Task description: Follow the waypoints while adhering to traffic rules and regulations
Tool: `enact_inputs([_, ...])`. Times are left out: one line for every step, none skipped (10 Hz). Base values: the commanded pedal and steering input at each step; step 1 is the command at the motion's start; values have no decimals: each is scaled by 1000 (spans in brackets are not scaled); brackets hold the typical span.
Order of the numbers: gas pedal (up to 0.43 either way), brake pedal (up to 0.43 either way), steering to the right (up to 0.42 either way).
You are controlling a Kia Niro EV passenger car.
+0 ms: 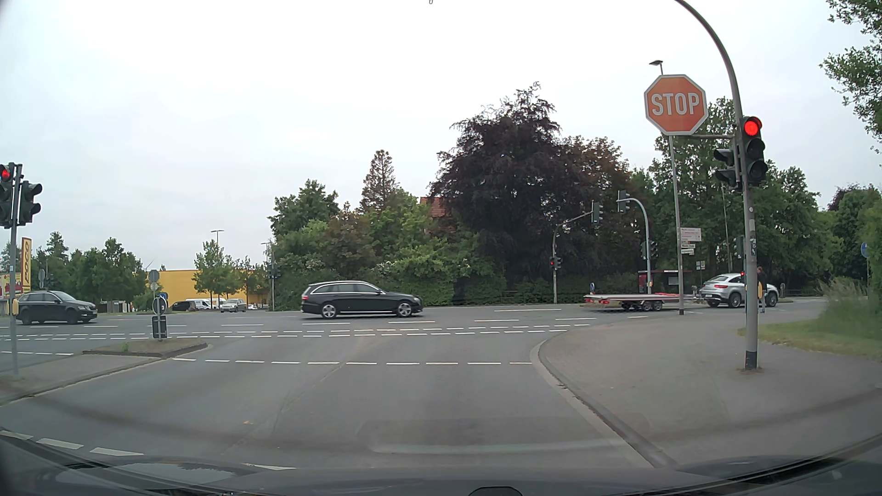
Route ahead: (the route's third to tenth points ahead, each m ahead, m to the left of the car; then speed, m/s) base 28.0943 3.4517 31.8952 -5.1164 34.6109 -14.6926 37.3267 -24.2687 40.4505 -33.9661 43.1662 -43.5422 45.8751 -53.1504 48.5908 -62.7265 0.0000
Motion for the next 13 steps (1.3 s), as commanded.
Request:
enact_inputs([0, 0, 0])
enact_inputs([0, 0, 0])
enact_inputs([0, 0, 0])
enact_inputs([0, 0, 0])
enact_inputs([0, 0, 0])
enact_inputs([0, 0, 0])
enact_inputs([0, 0, 0])
enact_inputs([0, 0, 0])
enact_inputs([0, 0, 0])
enact_inputs([0, 0, 0])
enact_inputs([0, 0, 0])
enact_inputs([0, 0, 0])
enact_inputs([0, 0, 0])
